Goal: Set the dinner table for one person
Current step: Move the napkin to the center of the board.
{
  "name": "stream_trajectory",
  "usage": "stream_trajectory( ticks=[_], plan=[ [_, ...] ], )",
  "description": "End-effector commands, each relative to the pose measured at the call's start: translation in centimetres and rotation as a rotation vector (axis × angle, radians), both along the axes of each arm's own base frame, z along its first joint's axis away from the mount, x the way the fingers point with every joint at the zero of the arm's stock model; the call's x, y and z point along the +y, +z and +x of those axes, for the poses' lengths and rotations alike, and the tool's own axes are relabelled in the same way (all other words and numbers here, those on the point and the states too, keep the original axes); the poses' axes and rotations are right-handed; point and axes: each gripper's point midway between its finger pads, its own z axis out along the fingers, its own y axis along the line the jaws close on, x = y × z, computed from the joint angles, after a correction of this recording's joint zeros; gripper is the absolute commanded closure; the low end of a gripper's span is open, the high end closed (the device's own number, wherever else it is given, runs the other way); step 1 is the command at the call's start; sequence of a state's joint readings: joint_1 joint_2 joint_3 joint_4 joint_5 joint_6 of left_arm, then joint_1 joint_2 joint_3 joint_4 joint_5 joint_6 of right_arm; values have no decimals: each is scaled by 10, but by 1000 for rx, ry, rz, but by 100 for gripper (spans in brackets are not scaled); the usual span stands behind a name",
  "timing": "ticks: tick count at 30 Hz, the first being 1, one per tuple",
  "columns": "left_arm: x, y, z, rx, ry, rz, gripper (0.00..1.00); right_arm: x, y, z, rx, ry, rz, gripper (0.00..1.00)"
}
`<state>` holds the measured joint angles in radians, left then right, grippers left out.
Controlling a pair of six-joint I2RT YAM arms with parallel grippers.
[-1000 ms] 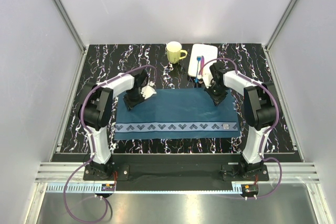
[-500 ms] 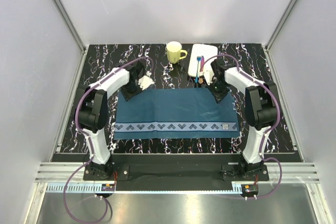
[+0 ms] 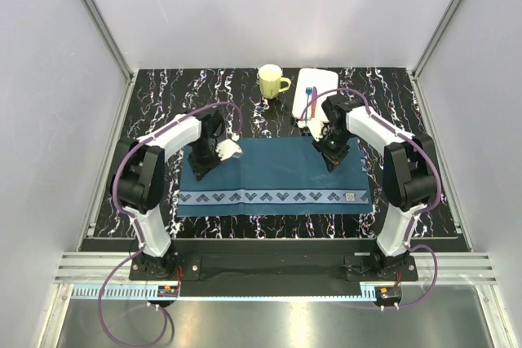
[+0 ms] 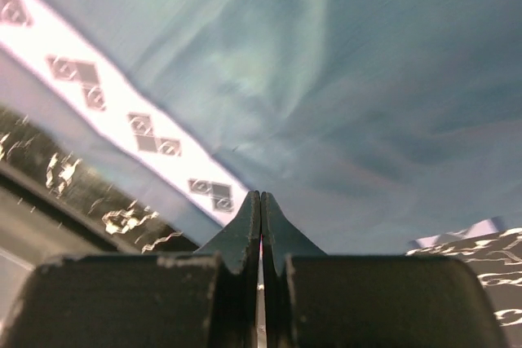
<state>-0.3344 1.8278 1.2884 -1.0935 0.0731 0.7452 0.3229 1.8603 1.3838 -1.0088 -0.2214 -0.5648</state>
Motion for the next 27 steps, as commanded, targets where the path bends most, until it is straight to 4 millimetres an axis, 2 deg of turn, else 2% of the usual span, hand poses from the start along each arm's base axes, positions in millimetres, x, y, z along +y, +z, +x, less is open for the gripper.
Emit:
stream_trajectory(
  ticks=[1, 10, 16, 21, 26, 27],
  plan=[
    [-14, 15, -22, 47, -37, -97, 100, 6, 15, -28, 69, 57, 56, 100],
    [-17, 14, -61, 132, -51, -119, 100, 9, 9, -79, 207, 104, 67, 100],
    [-20, 9, -80, 155, -35, -135, 100, 12, 9, -99, 227, 107, 77, 100],
    [-18, -1, -95, 155, -44, -121, 100, 8, 6, -109, 222, 104, 65, 100],
    [-16, -18, -94, 142, -22, -92, 100, 2, 0, -109, 200, 93, 39, 100],
    [-15, -21, -89, 118, -22, -82, 100, 2, -2, -107, 190, 92, 37, 100]
  ],
)
